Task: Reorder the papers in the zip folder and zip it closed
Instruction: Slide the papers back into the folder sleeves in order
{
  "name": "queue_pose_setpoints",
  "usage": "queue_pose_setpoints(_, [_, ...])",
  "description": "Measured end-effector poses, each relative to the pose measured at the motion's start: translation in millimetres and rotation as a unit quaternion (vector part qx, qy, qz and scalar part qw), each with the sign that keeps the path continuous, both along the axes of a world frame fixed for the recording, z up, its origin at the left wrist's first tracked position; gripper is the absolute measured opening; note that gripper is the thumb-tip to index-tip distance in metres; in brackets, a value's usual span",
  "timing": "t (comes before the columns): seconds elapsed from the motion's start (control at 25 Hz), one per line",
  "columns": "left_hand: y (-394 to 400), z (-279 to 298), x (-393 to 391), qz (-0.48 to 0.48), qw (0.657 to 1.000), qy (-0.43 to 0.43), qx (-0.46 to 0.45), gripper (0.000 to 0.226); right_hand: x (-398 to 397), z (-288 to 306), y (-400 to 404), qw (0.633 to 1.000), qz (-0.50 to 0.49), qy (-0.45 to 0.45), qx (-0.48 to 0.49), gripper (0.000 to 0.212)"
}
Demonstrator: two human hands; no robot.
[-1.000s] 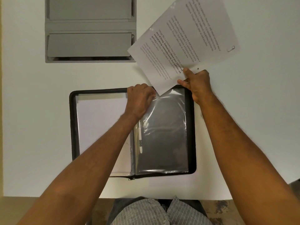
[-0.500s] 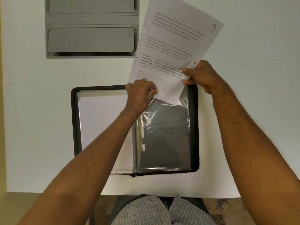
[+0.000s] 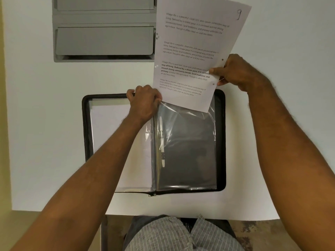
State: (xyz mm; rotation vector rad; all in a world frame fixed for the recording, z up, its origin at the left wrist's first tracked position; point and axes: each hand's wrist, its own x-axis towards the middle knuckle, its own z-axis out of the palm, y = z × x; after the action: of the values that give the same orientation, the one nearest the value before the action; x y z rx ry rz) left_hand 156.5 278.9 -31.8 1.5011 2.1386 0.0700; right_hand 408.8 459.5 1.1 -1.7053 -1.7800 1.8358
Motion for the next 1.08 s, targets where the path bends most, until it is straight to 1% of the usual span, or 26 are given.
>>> queue_pose_setpoints(0.12, [2, 0, -1, 0.02, 1.0, -0.009, -0.005, 0.014, 1, 1, 4, 1.0, 0.009, -0.005, -0.008, 0.041])
queue_pose_setpoints(0.24, [-1, -2, 1, 0.065, 0.997, -0.043, 0.005, 0.008, 4, 1, 7, 1.0, 0.021, -0.005, -0.011, 0.042])
queue_pose_setpoints(0.36, [-3, 0, 1, 0.093, 0.993, -0.074, 0.022, 0.008, 6, 1, 12, 1.0, 0.024, -0.002, -0.011, 0.042])
queue_pose_setpoints(0.48, [-2, 5, 1, 0.087, 0.992, -0.091, 0.033, 0.02, 5, 2, 15, 1.0, 0.027, -0.004, -0.007, 0.04])
queue_pose_setpoints(0.52, [-2, 5, 0, 0.082, 0.992, -0.095, 0.029, 0.02, 5, 2, 15, 1.0, 0.028, -0.007, -0.004, 0.039])
queue_pose_setpoints(0.72, [3, 1, -8, 0.067, 0.99, -0.124, -0.007, 0.015, 1, 2, 17, 0.999, 0.044, -0.021, 0.011, 0.04])
queue_pose_setpoints(0.92, [4, -6, -13, 0.082, 0.985, -0.153, 0.008, 0.013, -2, 6, 23, 0.997, 0.063, -0.033, 0.017, 0.042])
queue_pose_setpoints(1.08, [4, -6, -13, 0.058, 0.982, -0.18, 0.015, 0.008, -2, 7, 29, 0.997, 0.07, -0.034, 0.016, 0.04])
